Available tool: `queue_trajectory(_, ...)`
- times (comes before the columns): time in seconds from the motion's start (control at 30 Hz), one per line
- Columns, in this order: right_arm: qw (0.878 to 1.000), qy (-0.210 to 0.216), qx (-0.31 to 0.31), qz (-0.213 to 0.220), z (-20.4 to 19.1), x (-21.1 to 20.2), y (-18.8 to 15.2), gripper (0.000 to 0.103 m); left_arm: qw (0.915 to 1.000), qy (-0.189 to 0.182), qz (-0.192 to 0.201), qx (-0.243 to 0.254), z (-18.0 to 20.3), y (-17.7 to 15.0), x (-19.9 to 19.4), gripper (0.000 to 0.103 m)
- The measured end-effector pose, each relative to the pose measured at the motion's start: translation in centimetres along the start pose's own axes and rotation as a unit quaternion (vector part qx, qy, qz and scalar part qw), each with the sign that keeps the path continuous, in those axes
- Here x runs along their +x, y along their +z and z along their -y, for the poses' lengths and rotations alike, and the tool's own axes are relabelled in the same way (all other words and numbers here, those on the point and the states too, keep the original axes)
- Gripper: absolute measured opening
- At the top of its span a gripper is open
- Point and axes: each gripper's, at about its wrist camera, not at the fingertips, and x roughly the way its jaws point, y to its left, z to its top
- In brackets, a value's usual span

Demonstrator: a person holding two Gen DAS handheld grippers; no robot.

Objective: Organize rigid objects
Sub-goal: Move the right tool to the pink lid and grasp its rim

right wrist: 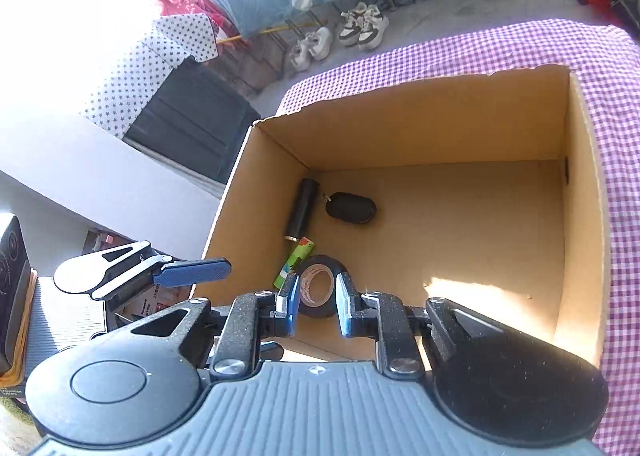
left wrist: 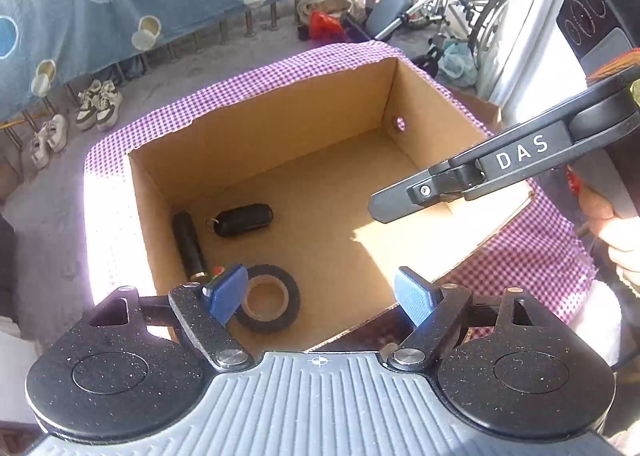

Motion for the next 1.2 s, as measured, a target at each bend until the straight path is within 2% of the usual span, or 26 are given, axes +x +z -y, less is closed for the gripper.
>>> queue_trajectory(0.1, 0.999, -0.009, -0.018, 0.049, -1.0, -3.7, -3.0, 0.023, 0.9989, -0.009, 0.045, -0.002, 1.0, -1.3, -2.7, 0.089)
queue_trajectory(0.23, 0.996, -0.015, -0.028, 0.086, -1.8, -6.5, -7.5, 0.024, 0.9965, -0.016, 0.078, -0.027, 1.4, -3.7, -4.3, 0.094)
queue_trajectory(0.3, 0.995, -0.015, -0.028, 0.093, -2.0, -6.6, -9.7, 0.025, 0.9952, -0.021, 0.083, -0.048, 1.5, -5.3, -4.5, 0.096)
queue_trajectory(0.43, 0.994, -0.020, -0.014, 0.104, -2.0, -5.9, -14.0, 0.046, 0.9922, -0.015, 0.086, -0.088, 1.9, -8.9, -4.2, 0.096)
queue_trajectory(0.6, 0.994, -0.028, 0.012, 0.103, -1.8, -3.8, -18.1, 0.047, 0.9913, 0.025, 0.081, -0.101, 2.9, -12.5, -2.6, 0.097)
queue_trajectory(0.77, 0.997, -0.031, 0.019, 0.075, -2.2, -0.5, -19.7, 0.047, 0.9953, 0.032, 0.055, -0.073, 4.3, -14.1, -0.2, 0.097)
queue_trajectory(0.93, 0.997, -0.054, -0.013, 0.056, -3.7, 2.6, -19.8, 0.047, 0.9958, 0.059, 0.048, -0.052, 4.6, -14.4, 1.5, 0.095)
queue_trajectory(1.1, 0.997, -0.069, -0.030, 0.034, -4.4, 4.8, -19.6, 0.046, 0.9961, 0.056, 0.036, -0.057, 4.0, -14.4, 2.9, 0.083)
queue_trajectory(1.2, 0.996, -0.073, -0.039, 0.029, -4.7, 5.7, -19.4, 0.040, 0.9962, 0.059, 0.035, -0.054, 3.7, -14.4, 3.2, 0.074)
